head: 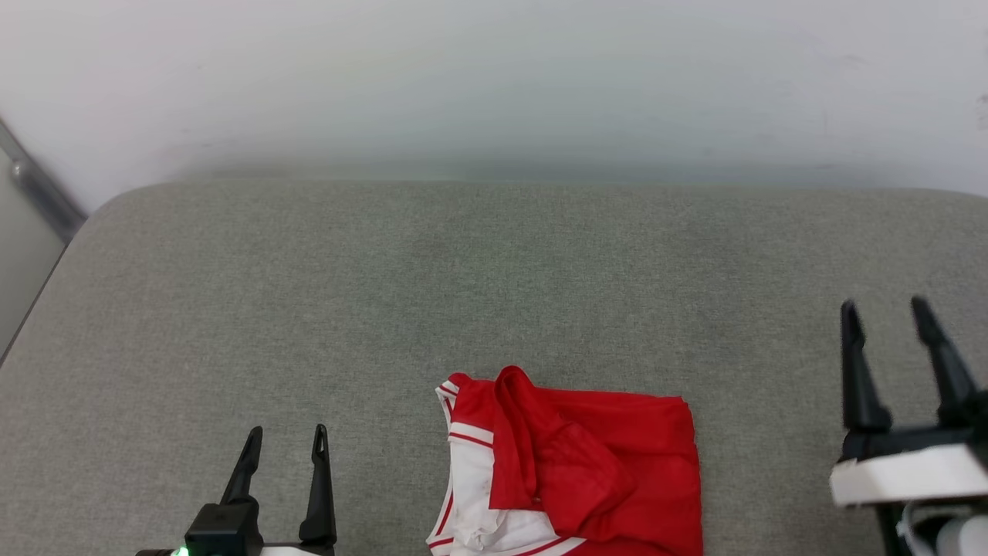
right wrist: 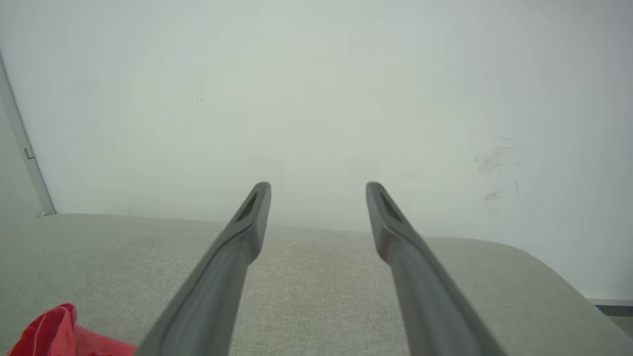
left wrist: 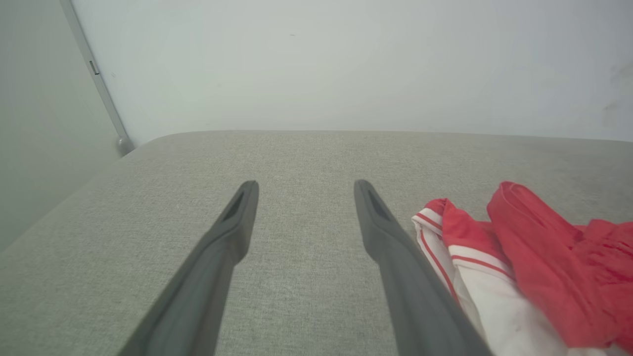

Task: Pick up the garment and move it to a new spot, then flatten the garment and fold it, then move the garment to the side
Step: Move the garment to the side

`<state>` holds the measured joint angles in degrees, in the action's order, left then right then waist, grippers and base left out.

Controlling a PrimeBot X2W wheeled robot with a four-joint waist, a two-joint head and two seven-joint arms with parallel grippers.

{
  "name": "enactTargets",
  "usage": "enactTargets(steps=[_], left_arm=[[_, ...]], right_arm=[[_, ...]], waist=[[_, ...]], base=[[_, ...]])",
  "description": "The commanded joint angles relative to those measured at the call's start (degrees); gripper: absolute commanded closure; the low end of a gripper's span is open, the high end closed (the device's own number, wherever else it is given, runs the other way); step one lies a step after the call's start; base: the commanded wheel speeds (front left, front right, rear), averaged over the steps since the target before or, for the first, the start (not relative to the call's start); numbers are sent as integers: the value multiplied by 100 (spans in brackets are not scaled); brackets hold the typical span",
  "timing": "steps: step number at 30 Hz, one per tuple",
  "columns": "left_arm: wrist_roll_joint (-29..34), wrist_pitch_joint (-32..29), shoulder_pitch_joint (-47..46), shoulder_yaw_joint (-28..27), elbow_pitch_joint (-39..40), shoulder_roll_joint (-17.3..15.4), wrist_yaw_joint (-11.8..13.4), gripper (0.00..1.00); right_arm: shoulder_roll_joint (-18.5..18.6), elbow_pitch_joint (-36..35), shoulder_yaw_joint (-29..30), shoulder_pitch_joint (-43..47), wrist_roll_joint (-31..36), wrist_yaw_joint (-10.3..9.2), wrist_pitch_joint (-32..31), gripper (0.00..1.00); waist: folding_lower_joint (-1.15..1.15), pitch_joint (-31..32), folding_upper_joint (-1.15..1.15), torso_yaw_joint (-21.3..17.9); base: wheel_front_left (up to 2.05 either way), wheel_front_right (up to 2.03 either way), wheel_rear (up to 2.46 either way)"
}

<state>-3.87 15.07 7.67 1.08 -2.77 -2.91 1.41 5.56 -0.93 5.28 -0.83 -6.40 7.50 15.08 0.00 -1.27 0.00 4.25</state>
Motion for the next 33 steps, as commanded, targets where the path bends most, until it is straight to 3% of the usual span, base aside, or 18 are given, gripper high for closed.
enactTargets(steps=[1, 5, 10, 11, 15, 19, 25, 33], left_arm=[[-23, 13, -73, 4, -2, 3, -24, 0], [-36, 13, -92, 32, 4, 4, -15, 0], [-85, 13, -169, 53, 20, 5, -12, 0], [-85, 13, -169, 53, 20, 5, -12, 0], [-110, 13, -257, 83, 31, 5, -6, 0], [-139, 13, -374, 103, 58, 4, -23, 0], [-180, 12, -569, 134, 53, 4, -45, 0], [-239, 12, -871, 194, 52, 4, -74, 0]], right_arm=[[218, 22, -15, -299, -30, -2, -76, 0], [833, -2, -380, -868, -318, -2, -887, 0], [1690, -50, -1087, -1446, -1372, -2, -2635, 0], [1690, -50, -1087, -1446, -1372, -2, -2635, 0], [2407, -28, -1741, -1617, -2583, -3, -4424, 0], [2846, -84, -2070, -1557, -3786, -2, -5923, 0], [2781, 130, -2148, -1409, -4665, -2, -6739, 0], [2415, 506, -2402, -1344, -4976, -2, -6869, 0]], waist=[[0, -26, 0, 16], [0, -82, 0, 42], [0, -194, 0, 81], [0, -194, 0, 81], [0, -322, 0, 126], [0, -503, 0, 182], [0, -837, 0, 324], [0, -1297, 0, 528]], base=[[0, 0, 0], [0, 0, 0], [0, 0, 0], [0, 0, 0], [0, 0, 0], [0, 0, 0], [0, 0, 0], [0, 0, 0]])
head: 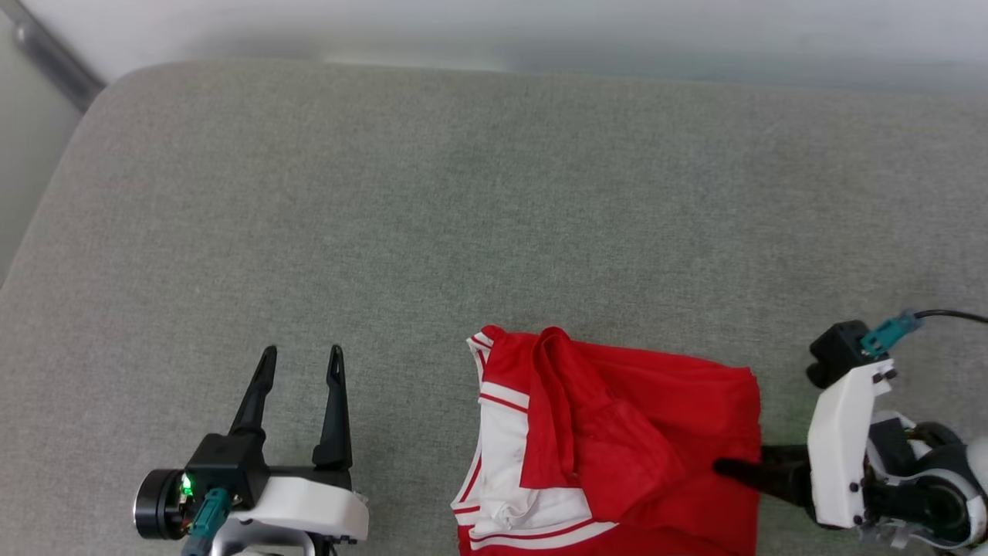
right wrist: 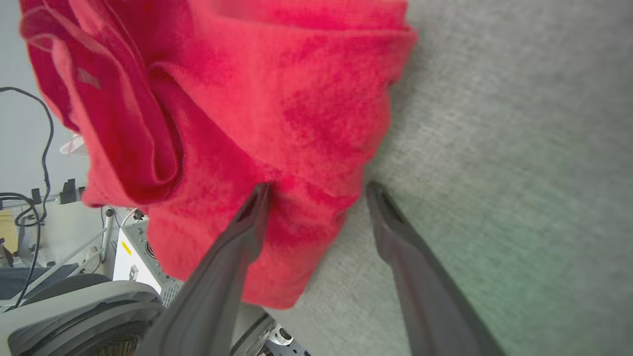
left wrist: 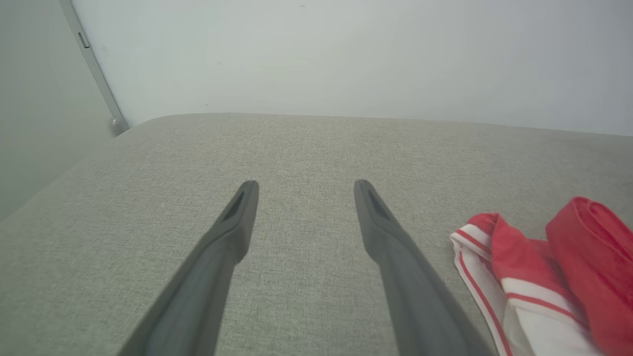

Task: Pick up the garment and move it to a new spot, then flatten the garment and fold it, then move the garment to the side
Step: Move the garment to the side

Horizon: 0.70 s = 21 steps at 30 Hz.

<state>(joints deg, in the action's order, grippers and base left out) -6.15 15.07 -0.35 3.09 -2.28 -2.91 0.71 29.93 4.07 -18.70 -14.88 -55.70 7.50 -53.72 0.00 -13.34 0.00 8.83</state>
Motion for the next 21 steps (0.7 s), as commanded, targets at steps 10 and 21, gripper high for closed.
enactTargets(steps=[10, 21], left_arm=[[-51, 12, -298, 66, -45, 4, -42, 0], [-50, 12, -56, 53, -88, 4, 35, 0]], right_arm=[[-408, 842, -798, 125, -18, -8, 346, 0], [-48, 539, -1322, -742, -45, -3, 1465, 100]], waist=[[0, -356, 0, 250], [0, 83, 0, 85]], base=[[0, 0, 0], [0, 0, 0]])
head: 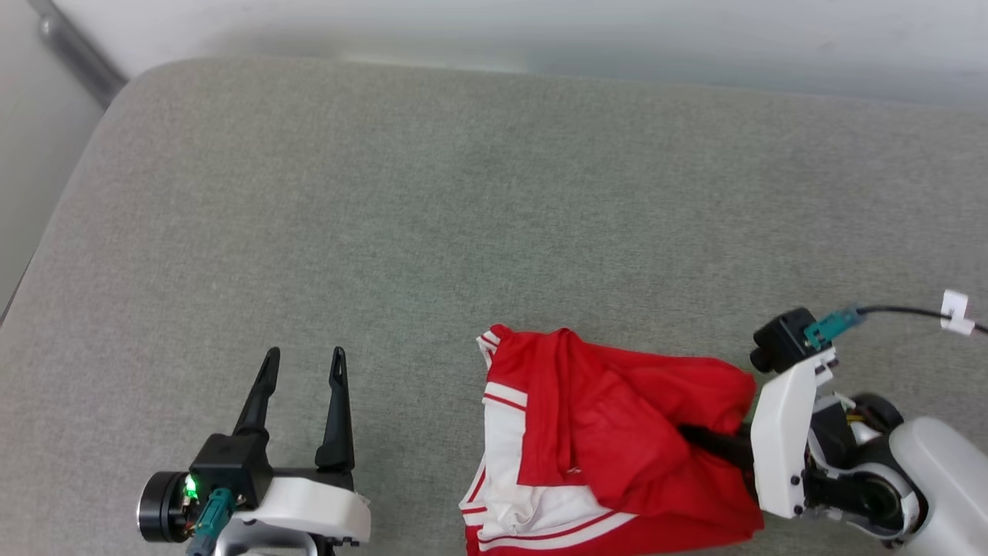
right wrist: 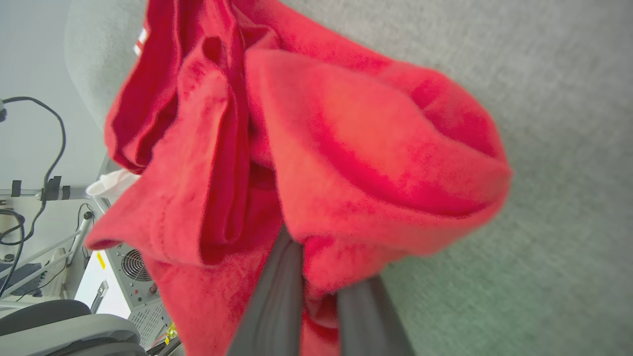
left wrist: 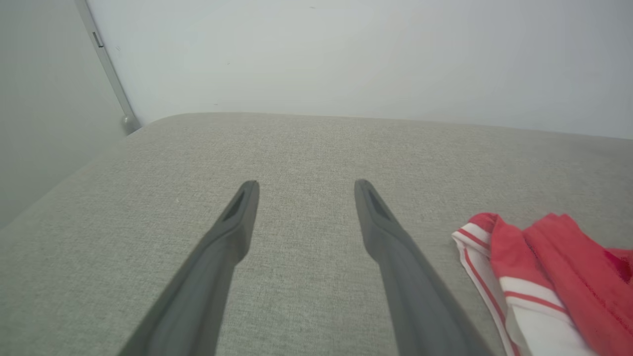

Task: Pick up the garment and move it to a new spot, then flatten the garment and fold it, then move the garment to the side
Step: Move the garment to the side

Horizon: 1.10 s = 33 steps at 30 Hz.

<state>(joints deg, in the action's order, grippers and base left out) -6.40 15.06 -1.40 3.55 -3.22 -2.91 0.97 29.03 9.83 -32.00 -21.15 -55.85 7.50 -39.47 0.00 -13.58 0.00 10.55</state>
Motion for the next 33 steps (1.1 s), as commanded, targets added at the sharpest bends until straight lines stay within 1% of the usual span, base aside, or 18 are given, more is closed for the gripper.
enactTargets(steps=[1, 5, 10, 14, 19, 23, 26, 31, 33], left_arm=[[-26, 14, 84, 2, 12, 4, 18, 0], [-37, 14, 239, -24, 32, 4, 48, 0], [-43, 14, 419, -108, 116, 3, 72, 0], [-87, 14, 447, -222, 198, 4, 82, 0], [-63, 14, 343, -381, 300, 3, 1, 0], [29, 14, 214, -508, 378, 2, -102, 0], [122, 14, 35, -609, 454, 1, -199, 0], [239, 14, -318, -701, 555, -40, -410, 0], [277, 14, -444, -722, 588, -62, -480, 0]], right_arm=[[103, -129, -64, -193, -25, -2, 75, 100], [417, -553, -358, -453, -15, -2, 102, 100], [929, -1118, -635, -818, 92, -3, -60, 100], [1318, -1438, -595, -1059, 171, -3, -136, 100], [1732, -1598, -440, -1315, 324, -3, -230, 100], [2032, -1492, -172, -1445, 504, -2, -272, 100], [2236, -1273, 105, -1538, 762, -2, -375, 100], [2454, -623, 559, -1712, 1246, -3, -471, 100], [2418, -317, 812, -1798, 1446, -3, -470, 100]], waist=[[0, 169, 0, -137], [0, 398, 0, -416], [0, 493, 0, -928], [0, 405, 0, -1355], [0, 121, 0, -1858], [0, -189, 0, -2120], [0, -502, 0, -2220], [0, -1036, 0, -2186], [0, -1235, 0, -2144]], base=[[0, 0, 0], [0, 0, 0], [0, 0, 0], [0, 0, 0], [0, 0, 0], [0, 0, 0], [0, 0, 0], [0, 0, 0], [0, 0, 0]])
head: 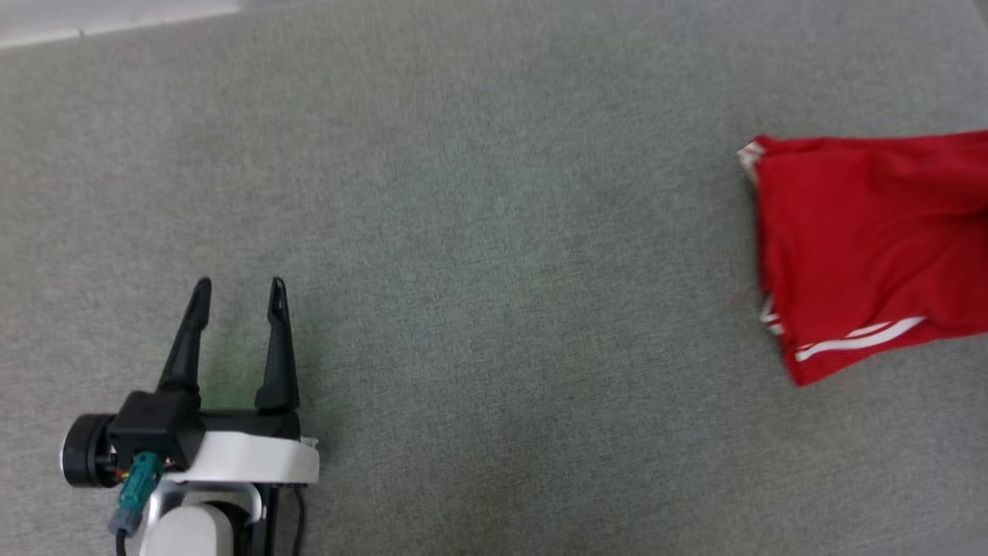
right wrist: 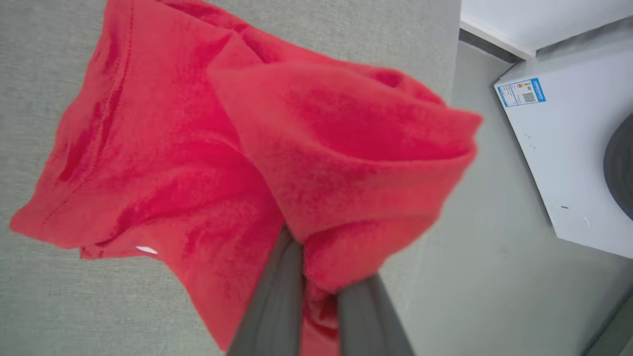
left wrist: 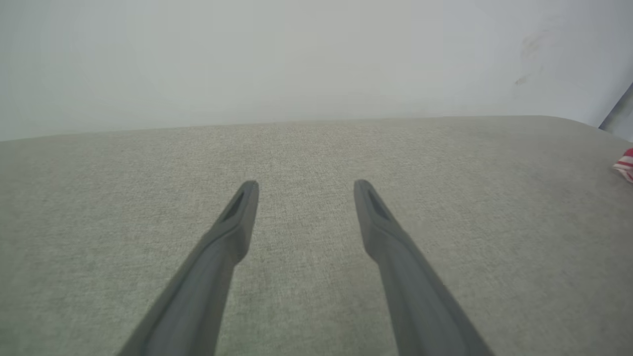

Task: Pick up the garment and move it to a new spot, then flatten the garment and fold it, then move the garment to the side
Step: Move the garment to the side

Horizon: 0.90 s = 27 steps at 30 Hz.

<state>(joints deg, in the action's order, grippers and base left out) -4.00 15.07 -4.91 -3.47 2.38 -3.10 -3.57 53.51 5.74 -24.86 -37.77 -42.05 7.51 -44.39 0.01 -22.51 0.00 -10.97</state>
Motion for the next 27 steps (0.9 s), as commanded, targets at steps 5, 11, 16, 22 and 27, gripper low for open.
enactTargets(steps=[5, 11, 16, 22, 27], left_arm=[[78, 12, -326, -55, 68, -41, -106, 0], [92, 12, -518, -152, 148, -57, -186, 0], [87, 6, -577, -254, 154, -59, -230, 0], [122, 6, -488, -251, 75, -33, -265, 0], [85, 12, -327, -210, 13, 0, -198, 0]], right_arm=[[-157, 682, 641, -203, 484, -4, -35, 100], [-411, 1368, 1539, -305, 1145, -5, 25, 100], [-837, 1621, 2167, -205, 1531, -4, 6, 100], [-1265, 1648, 2594, -7, 2153, -4, 106, 0], [-1369, 1332, 2754, 40, 2603, -5, 736, 0]], waist=[[-1, -667, 0, 115], [-1, -1046, 0, 228], [-1, -1176, 0, 259], [-1, -909, 0, 262], [-1, -350, 0, 312]], base=[[0, 0, 0], [0, 0, 0], [0, 0, 0], [0, 0, 0], [0, 0, 0]])
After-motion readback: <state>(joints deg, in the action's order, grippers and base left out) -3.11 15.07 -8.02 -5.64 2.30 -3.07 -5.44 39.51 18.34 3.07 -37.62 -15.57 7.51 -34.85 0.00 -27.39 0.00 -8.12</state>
